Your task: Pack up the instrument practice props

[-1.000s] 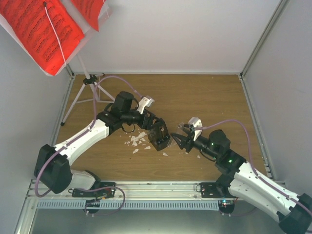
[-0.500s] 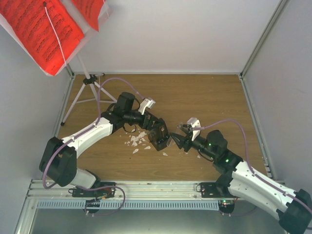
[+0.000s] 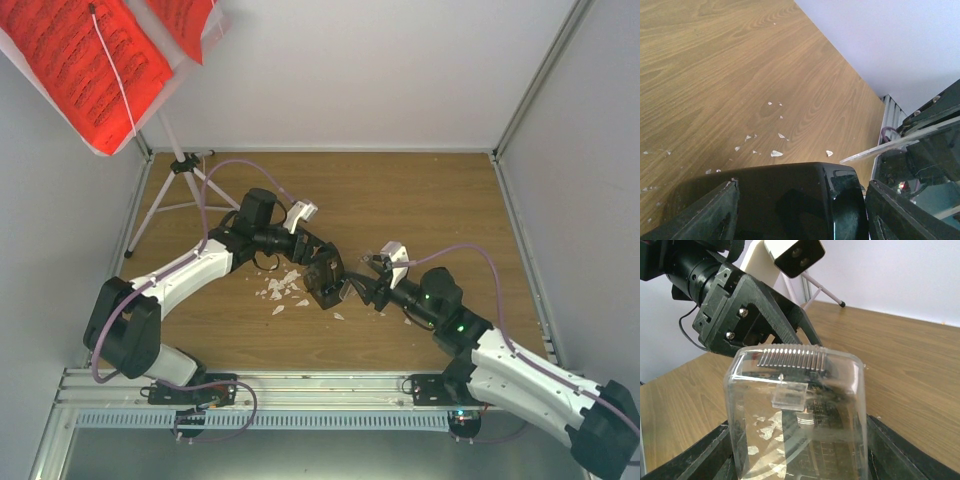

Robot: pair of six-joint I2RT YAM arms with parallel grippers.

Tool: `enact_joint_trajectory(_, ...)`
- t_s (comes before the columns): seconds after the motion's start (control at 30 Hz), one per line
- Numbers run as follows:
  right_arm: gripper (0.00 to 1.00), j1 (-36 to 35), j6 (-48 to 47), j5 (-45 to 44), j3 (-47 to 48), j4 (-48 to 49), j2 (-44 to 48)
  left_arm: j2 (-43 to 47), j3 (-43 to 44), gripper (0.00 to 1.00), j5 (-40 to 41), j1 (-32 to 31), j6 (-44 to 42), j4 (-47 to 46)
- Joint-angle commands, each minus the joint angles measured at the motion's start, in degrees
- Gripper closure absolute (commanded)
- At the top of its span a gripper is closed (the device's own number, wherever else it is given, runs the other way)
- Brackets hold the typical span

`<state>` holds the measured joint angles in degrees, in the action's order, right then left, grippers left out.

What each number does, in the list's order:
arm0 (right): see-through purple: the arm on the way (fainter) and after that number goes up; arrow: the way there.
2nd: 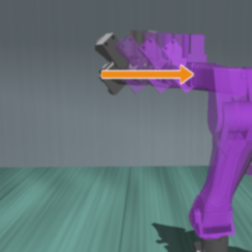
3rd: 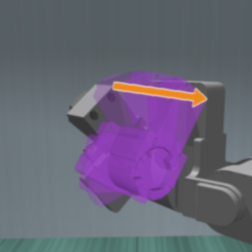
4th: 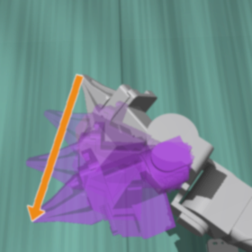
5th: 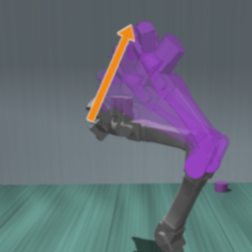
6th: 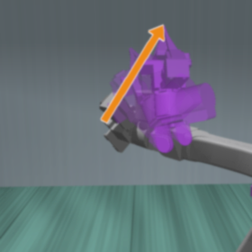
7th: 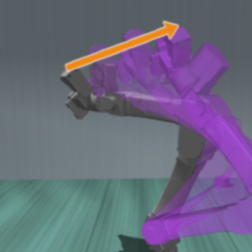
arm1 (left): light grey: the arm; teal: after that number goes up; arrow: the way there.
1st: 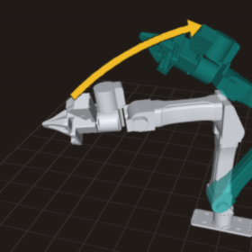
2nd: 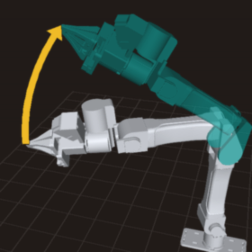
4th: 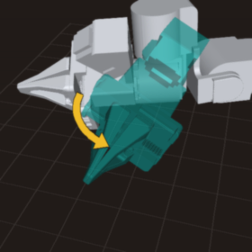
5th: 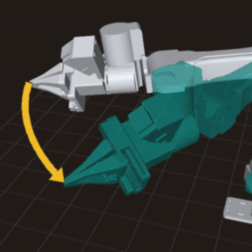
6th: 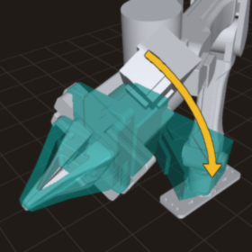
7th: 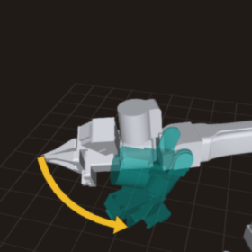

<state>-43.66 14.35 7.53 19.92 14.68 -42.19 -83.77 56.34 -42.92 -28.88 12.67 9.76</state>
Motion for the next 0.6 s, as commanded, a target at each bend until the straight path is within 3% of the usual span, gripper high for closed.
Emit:
enact_joint_trajectory(0.0, 0.41, -0.55, -1.03, -1.17, -0.70, 4.20, -1.08, -0.82, 2.11, 0.27, -2.06, 0.74, 1.02, -3.67)
enact_joint_trajectory(0.17, 0.41, -0.48, -1.45, -1.58, -0.83, 4.80, -2.15, -1.47, 3.07, 0.25, -2.16, 0.75, 0.87, -3.41)
enact_joint_trajectory(0.57, 0.41, -0.54, -1.32, -2.21, -2.42, 9.80, -4.12, -2.86, 3.36, 0.33, -2.10, 0.70, 0.08, -2.01)
